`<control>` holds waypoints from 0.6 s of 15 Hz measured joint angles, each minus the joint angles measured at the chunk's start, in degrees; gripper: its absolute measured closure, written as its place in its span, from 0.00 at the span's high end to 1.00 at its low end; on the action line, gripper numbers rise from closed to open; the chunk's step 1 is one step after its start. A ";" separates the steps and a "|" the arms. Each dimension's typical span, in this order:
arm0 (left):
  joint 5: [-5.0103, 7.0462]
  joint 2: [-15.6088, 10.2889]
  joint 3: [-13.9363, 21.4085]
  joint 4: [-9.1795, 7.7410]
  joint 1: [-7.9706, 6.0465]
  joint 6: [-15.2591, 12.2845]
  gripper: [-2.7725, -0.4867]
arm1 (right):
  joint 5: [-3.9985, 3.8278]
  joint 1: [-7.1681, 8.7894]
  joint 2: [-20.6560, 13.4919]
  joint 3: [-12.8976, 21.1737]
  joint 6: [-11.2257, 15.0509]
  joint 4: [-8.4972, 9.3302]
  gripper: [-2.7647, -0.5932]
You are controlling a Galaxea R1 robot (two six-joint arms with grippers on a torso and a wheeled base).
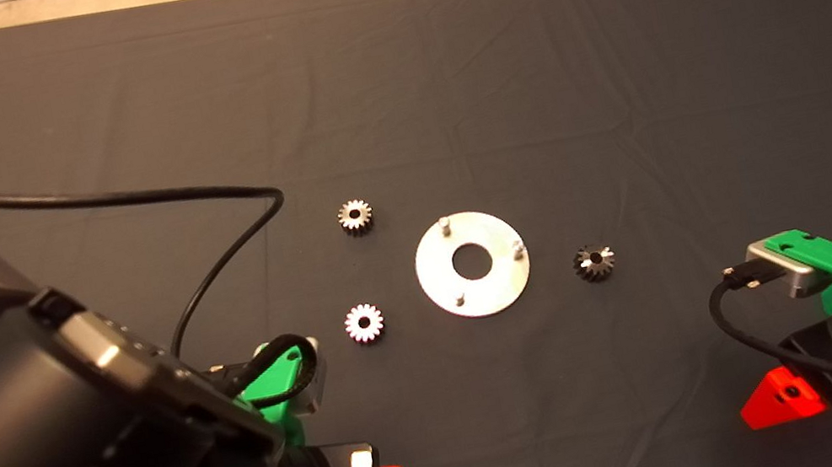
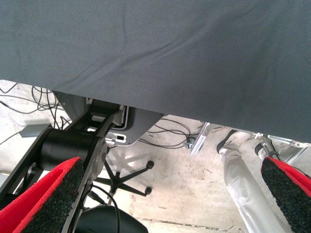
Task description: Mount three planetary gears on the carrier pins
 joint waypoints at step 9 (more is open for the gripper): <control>-0.02 0.13 -18.21 1.60 0.05 16.24 1.00 | 0.00 -0.01 0.02 0.00 0.00 0.00 0.98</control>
